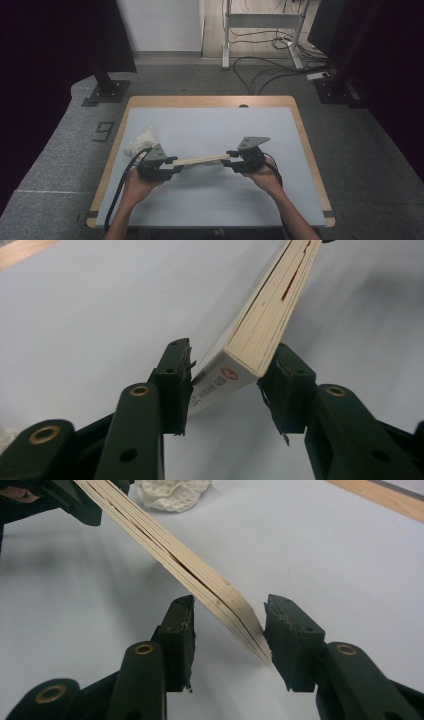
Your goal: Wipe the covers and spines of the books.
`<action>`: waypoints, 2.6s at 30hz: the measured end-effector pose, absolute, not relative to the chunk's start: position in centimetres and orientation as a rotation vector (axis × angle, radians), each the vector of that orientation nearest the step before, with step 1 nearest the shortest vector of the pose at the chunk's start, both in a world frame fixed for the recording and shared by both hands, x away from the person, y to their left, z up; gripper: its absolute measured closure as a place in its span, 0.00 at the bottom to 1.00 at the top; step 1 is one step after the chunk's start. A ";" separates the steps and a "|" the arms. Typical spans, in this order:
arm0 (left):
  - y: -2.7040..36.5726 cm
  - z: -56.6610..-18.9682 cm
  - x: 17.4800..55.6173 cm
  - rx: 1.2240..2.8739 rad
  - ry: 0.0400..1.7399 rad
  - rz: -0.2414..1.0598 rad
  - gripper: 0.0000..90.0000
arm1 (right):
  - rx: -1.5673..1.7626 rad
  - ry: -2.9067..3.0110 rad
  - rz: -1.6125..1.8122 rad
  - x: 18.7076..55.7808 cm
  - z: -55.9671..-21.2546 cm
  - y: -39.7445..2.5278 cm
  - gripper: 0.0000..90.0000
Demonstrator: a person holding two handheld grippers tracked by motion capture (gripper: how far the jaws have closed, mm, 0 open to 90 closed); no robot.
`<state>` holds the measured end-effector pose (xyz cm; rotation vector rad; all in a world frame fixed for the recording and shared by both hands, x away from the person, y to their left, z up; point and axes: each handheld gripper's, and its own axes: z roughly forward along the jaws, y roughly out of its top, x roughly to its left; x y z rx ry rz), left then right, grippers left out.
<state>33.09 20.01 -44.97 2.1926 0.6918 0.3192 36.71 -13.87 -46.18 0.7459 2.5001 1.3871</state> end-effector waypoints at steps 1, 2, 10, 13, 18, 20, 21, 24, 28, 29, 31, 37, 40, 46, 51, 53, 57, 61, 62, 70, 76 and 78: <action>20.0 -45.0 33.0 2.191 0.694 0.318 0.61 | 0.746 2.504 1.387 36.6 -46.2 -13.9 0.60; 20.0 -45.1 32.8 2.189 0.696 0.320 0.61 | 0.749 2.508 1.385 36.5 -46.3 -13.9 0.60; 19.3 -45.7 31.5 2.192 0.709 0.323 0.55 | 0.757 2.537 1.361 35.6 -47.0 -14.2 0.57; 19.0 -46.0 30.9 2.200 0.705 0.339 0.52 | 0.766 2.545 1.352 35.2 -47.2 -14.3 0.55; 18.7 -46.5 30.0 2.216 0.715 0.378 0.48 | 0.778 2.552 1.347 34.5 -47.8 -14.4 0.52; 18.6 -46.7 29.7 2.222 0.729 0.379 0.45 | 0.788 2.556 1.344 34.2 -48.0 -14.5 0.51; 18.5 -46.8 29.6 2.224 0.732 0.376 0.45 | 0.787 2.560 1.339 34.1 -48.1 -14.5 0.50; 18.5 -47.3 29.2 2.219 0.765 0.352 0.42 | 0.787 2.567 1.326 33.8 -48.4 -14.4 0.48; 18.5 -47.8 28.7 2.206 0.798 0.338 0.39 | 0.796 2.575 1.321 33.2 -48.9 -14.5 0.45; 18.4 -48.0 28.6 2.206 0.801 0.336 0.39 | 0.799 2.575 1.318 33.1 -49.0 -14.5 0.45; 18.4 -48.2 28.3 2.201 0.814 0.326 0.37 | 0.797 2.581 1.303 32.9 -49.2 -14.4 0.43; 18.4 -48.9 27.6 2.194 0.829 0.313 0.34 | 0.793 2.586 1.288 32.0 -49.8 -14.2 0.41; 18.4 -49.3 27.3 2.199 0.832 0.313 0.33 | 0.796 2.586 1.284 31.7 -50.0 -14.3 0.40; 18.3 -49.9 26.7 2.209 0.846 0.311 0.33 | 0.792 2.590 1.275 30.9 -50.5 -14.4 0.40; 18.1 -50.3 26.4 2.231 0.841 0.320 0.33 | 0.776 2.593 1.251 30.3 -50.8 -14.3 0.39; 18.1 -50.5 26.3 2.241 0.838 0.323 0.33 | 0.779 2.594 1.247 30.1 -51.0 -14.3 0.39; 18.0 -50.8 26.4 2.254 0.837 0.323 0.33 | 0.775 2.597 1.243 30.1 -51.4 -14.3 0.39; 17.8 -51.1 26.9 2.257 0.843 0.321 0.33 | 0.772 2.592 1.227 30.4 -51.7 -14.3 0.40; 17.8 -51.1 27.1 2.257 0.846 0.319 0.33 | 0.777 2.591 1.226 30.5 -51.8 -14.3 0.40; 17.6 -52.0 29.0 2.247 0.864 0.307 0.34 | 0.804 2.571 1.197 31.9 -52.4 -14.3 0.41; 17.6 -52.3 29.8 2.247 0.866 0.328 0.37 | 0.810 2.561 1.183 33.1 -52.9 -14.1 0.40; 17.6 -52.3 29.8 2.249 0.857 0.326 0.37 | 0.815 2.554 1.183 33.2 -53.0 -14.2 0.41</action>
